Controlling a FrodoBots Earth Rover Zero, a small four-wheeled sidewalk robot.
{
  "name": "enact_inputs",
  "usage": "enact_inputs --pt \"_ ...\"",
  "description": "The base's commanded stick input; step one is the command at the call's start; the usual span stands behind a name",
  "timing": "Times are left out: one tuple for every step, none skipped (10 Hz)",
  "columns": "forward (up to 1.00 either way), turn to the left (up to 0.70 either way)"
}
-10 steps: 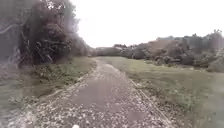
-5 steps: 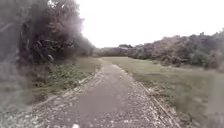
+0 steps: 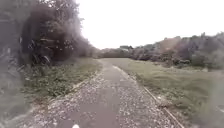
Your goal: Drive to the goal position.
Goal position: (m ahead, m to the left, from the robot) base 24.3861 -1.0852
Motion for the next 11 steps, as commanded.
enact_inputs --pt "0.85 0.01" --pt "0.85 0.01" --pt "0.85 0.01" --pt "0.85 0.01" --pt "0.85 0.01" --pt "0.85 0.01" --pt "0.85 0.01" --pt "0.85 0.01" --pt "0.85 0.01" --pt "0.85 0.01" --pt "0.85 0.01"
